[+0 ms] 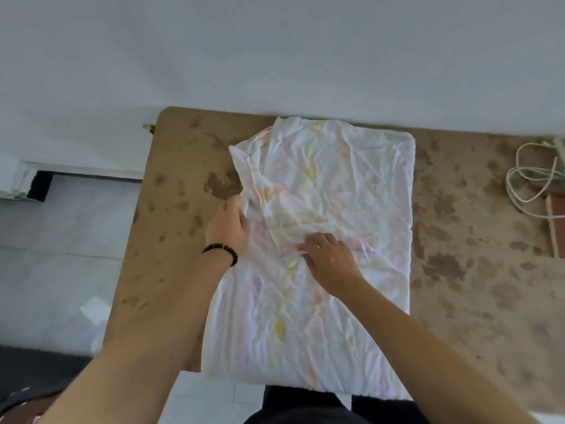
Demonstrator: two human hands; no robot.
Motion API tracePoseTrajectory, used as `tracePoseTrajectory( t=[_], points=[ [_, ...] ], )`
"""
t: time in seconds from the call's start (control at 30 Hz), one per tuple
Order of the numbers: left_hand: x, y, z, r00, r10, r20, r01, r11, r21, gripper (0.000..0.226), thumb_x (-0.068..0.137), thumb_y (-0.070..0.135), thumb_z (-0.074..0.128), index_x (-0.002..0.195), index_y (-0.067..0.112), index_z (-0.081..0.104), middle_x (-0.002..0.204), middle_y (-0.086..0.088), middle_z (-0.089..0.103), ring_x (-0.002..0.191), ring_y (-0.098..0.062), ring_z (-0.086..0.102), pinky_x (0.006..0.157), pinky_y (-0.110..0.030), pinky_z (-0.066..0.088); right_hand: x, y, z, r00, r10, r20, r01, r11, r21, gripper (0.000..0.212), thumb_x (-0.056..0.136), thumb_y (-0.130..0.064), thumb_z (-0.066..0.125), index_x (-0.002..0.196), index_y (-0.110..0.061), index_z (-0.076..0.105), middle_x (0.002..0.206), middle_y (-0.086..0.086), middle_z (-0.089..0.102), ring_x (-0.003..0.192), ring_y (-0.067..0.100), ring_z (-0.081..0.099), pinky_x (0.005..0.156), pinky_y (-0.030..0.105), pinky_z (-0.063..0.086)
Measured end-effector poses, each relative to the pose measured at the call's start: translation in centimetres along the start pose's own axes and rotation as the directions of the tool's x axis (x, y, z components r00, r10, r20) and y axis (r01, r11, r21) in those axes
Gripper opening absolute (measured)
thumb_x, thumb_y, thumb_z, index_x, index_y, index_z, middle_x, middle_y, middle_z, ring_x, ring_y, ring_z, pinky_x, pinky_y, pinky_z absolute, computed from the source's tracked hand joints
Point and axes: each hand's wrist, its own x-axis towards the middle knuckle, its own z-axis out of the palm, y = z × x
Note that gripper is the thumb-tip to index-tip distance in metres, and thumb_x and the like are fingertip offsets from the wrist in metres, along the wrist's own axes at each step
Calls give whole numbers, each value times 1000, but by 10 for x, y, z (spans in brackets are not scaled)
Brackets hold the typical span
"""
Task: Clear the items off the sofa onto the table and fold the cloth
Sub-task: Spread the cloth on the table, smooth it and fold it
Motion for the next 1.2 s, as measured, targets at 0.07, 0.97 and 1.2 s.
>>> tracePoseTrajectory(
  t=[0.07,0.97,1.2],
  points=[
    [37,5,-5,999,8,-37,-6,999,46,48,97,18,44,144,20,33,128,-9,54,89,-30,61,64,-36,45,5,1,-2,994,89,-58,-84,993,85,25,100,-22,52,118,-16,67,114,4,68,105,28,62,79,40,51],
    [182,134,-27,949,306,-75,-286,937,203,21,91,20,49,108,15,61,102,-3,65,86,-26,61,64,-31,41,85,182,-102,487,821,-299,-617,566,547,26,103,-39,32,95,-19,46,83,-4,56,76,23,52,65,35,39],
    [189,115,7,932,286,223,-343,896,282,29,93,30,56,119,18,63,121,-8,55,104,-29,57,75,-33,42,87,192,-91,656,685,-318,-620,729,291,43,94,-18,53,136,-12,44,131,15,47,110,32,49,89,42,46]
  ],
)
